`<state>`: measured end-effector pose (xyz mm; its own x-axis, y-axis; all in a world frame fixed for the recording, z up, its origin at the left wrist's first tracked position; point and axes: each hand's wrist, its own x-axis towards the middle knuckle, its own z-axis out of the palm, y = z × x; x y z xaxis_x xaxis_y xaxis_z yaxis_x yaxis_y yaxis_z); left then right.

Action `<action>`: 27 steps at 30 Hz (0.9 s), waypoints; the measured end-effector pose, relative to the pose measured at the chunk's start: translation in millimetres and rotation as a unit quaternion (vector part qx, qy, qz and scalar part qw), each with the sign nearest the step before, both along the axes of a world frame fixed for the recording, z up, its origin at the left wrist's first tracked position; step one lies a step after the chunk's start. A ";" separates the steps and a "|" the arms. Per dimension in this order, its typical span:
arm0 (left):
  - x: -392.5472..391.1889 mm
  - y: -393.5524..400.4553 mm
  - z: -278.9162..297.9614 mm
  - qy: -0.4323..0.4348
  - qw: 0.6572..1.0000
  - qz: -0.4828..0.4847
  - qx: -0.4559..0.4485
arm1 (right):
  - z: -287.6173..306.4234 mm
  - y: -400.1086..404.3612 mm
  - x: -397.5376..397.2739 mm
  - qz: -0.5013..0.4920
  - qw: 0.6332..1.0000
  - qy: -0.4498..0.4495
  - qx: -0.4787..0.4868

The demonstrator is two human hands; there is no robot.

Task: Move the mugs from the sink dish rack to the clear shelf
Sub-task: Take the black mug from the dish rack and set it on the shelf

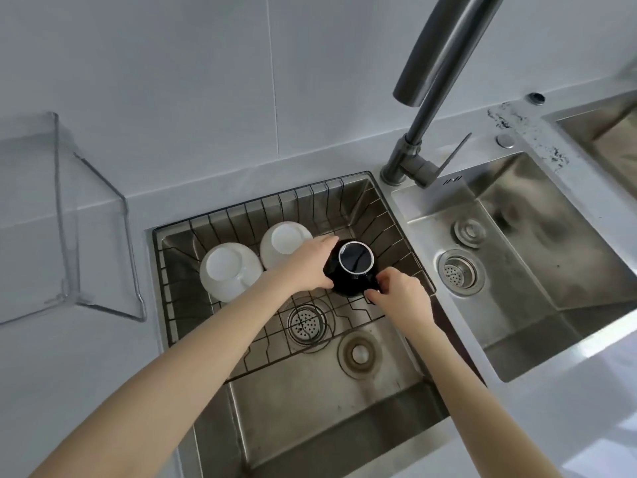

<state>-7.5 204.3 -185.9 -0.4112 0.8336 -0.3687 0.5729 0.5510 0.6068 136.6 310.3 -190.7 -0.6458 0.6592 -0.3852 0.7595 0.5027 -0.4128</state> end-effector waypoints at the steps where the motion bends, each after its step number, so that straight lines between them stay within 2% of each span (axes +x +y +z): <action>1: -1.1 2.3 -1.6 0.006 1.000 -0.007 -0.002 | -0.8 -0.2 -1.3 -0.003 1.000 -0.002 0.006; 7: 2.6 11.5 -8.5 0.034 0.999 -0.015 -0.006 | -2.2 -1.7 -9.8 -0.032 0.999 -0.008 0.007; 14: 2.1 8.0 -8.4 0.001 0.999 0.031 0.033 | -1.8 -4.6 -6.8 -0.023 0.999 0.014 0.039; 18: 1.5 5.5 6.1 -0.013 0.995 0.065 0.080 | 10.6 0.5 0.0 -0.055 0.992 0.110 -0.018; 21: -0.5 3.2 32.3 0.014 0.989 0.076 0.125 | 27.5 3.7 1.6 -0.078 0.979 0.181 -0.054; 27: -1.3 -25.6 89.3 0.018 0.956 0.156 0.248 | 87.1 -3.9 -18.8 -0.035 0.963 0.266 -0.024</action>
<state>-8.8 178.7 -96.7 -0.6738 0.7365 0.0590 0.4531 0.3488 0.8204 117.9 306.4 -103.7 -0.7150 0.6978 -0.0422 0.4648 0.4294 -0.7743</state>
